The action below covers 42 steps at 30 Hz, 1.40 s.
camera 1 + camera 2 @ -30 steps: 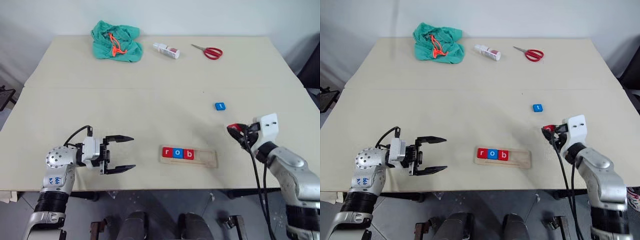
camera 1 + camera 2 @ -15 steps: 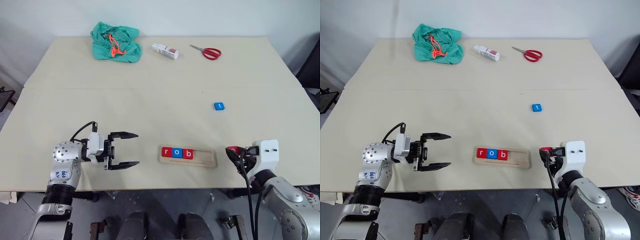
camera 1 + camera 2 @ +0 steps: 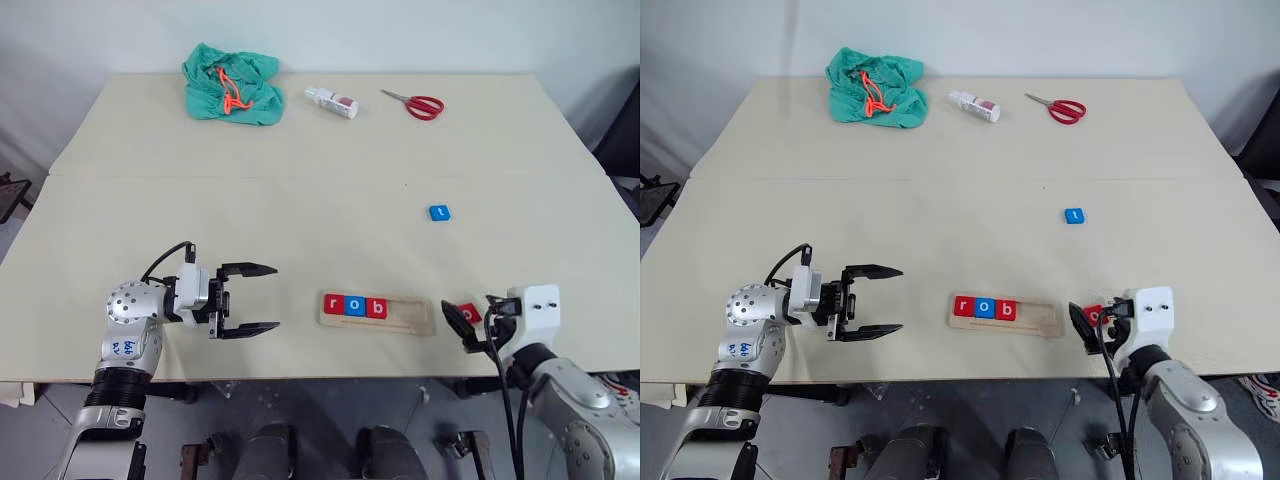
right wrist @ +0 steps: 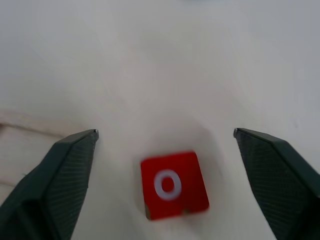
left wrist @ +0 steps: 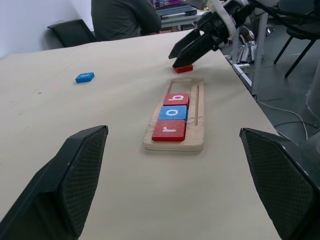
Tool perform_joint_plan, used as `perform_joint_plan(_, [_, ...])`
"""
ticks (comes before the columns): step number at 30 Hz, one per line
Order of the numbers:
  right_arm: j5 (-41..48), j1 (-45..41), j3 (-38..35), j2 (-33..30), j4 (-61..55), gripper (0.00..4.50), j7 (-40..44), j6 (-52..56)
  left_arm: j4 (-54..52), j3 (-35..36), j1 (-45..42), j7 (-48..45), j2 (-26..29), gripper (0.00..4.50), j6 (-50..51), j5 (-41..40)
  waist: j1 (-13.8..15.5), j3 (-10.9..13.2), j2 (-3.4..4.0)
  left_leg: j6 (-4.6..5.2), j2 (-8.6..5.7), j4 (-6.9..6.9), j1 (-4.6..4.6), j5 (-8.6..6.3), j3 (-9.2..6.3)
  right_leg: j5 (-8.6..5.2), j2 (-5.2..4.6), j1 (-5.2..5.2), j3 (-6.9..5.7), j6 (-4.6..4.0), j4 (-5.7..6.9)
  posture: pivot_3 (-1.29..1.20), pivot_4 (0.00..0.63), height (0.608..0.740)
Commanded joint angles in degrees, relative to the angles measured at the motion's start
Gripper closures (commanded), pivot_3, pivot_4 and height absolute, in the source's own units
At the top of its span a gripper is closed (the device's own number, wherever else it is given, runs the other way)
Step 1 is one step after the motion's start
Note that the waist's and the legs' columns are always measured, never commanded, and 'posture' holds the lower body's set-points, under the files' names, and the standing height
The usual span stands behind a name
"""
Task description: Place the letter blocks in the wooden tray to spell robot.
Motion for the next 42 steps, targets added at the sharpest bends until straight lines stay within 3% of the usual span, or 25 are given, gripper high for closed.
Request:
perform_joint_plan(1, [1.6,-1.0,-2.2,-5.7,1.7,0.04,7.2,-2.1,-1.5,0.2,-0.2,0.3,0.1,0.00,-0.1,-0.1,0.2,0.0,0.00,0.00,0.00,0.00,0.00,0.00,-0.01,0.00,0.00,0.01,-0.01,0.00,0.00,0.00,0.150,0.740])
perform_joint_plan(8, [-2.5,-4.1,1.9,-25.1,15.2,0.04,32.7,-14.5,-1.4,0.0,-0.6,0.8,-0.2,0.00,-0.2,0.2,0.1,0.0,-0.01,0.01,0.01,0.03,0.00,0.00,0.06,0.00,0.00,0.06,-0.03,0.00,-0.08,0.00,0.150,0.740])
perform_joint_plan(14, [-5.7,-11.9,8.2,-32.8,26.4,0.04,47.5,-23.5,-2.6,0.2,0.4,1.2,0.1,0.00,0.1,0.0,0.1,0.0,-0.02,0.01,0.03,0.05,0.00,0.00,0.10,0.00,-0.01,0.05,-0.08,0.00,-0.09,0.00,0.150,0.740])
perform_joint_plan(24, [-15.8,-27.3,20.9,-34.9,45.3,0.04,64.4,-40.8,-8.4,1.6,5.2,3.6,1.8,0.00,1.8,-0.5,0.1,0.0,-0.02,0.02,0.03,0.21,-0.08,-0.01,0.01,0.00,-0.05,0.06,-0.15,0.00,-0.10,0.00,0.150,0.740])
perform_joint_plan(34, [-21.5,-35.2,25.9,-31.9,57.1,0.04,67.9,-51.2,-12.0,2.2,8.4,6.0,2.7,0.00,2.6,-0.8,0.1,0.0,-0.02,0.02,0.05,0.32,-0.11,-0.01,-0.01,0.00,-0.06,0.08,-0.19,0.00,-0.09,0.00,0.150,0.740])
perform_joint_plan(37, [-21.5,-36.1,26.2,-30.8,58.6,0.62,68.6,-51.7,-12.2,2.3,8.6,6.6,2.8,0.00,2.5,-0.7,0.0,0.0,-0.02,0.02,0.04,0.35,-0.12,-0.01,0.00,0.00,-0.06,0.08,-0.20,0.00,-0.09,0.00,0.150,0.740])
perform_joint_plan(42, [-20.8,-35.5,25.4,-30.4,57.7,2.39,68.4,-50.8,-12.1,2.2,8.8,6.8,2.8,0.00,2.3,-0.7,0.0,0.0,-0.02,0.02,0.05,0.37,-0.12,-0.01,-0.01,0.00,-0.06,0.09,-0.20,0.00,-0.09,0.00,0.150,0.740])
